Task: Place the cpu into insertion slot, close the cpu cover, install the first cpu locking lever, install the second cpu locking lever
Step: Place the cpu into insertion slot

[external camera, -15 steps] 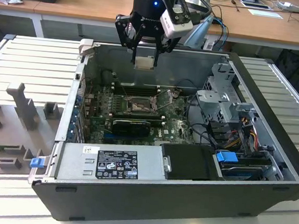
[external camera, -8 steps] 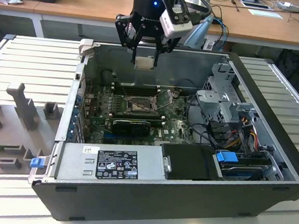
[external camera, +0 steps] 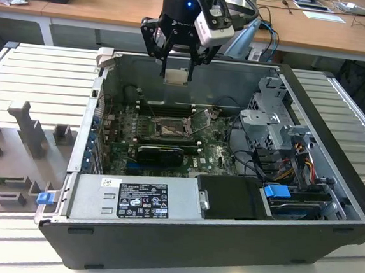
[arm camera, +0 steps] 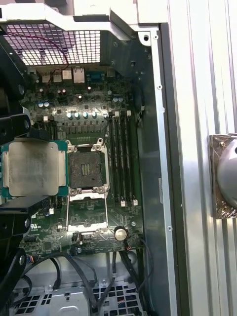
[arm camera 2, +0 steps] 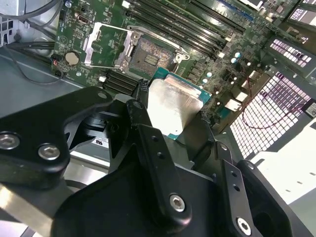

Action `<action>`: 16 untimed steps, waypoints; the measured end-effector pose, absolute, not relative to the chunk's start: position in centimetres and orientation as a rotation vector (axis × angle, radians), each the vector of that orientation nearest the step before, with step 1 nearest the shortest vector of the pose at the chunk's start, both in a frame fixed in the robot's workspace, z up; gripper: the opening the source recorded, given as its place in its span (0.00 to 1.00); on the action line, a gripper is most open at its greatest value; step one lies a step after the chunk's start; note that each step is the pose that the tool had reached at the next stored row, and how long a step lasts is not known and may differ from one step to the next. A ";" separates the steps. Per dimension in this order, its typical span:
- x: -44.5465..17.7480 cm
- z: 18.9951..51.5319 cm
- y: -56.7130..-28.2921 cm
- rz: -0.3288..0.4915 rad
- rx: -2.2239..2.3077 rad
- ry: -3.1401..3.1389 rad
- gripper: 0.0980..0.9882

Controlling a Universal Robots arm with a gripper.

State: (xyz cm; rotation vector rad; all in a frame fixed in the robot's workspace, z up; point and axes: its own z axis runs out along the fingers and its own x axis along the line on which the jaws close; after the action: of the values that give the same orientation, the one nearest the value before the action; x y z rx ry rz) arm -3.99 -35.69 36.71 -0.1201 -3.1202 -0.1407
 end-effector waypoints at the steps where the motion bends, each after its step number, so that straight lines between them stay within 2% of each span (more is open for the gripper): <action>1: -4.0 36.7 -35.7 -0.141 -0.122 -3.120 0.48; 16: -4.0 36.7 -35.7 -0.141 -0.166 -3.119 0.48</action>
State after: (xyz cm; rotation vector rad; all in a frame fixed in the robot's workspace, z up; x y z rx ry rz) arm -3.99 -35.69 36.71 -0.1658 -3.1194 -0.1411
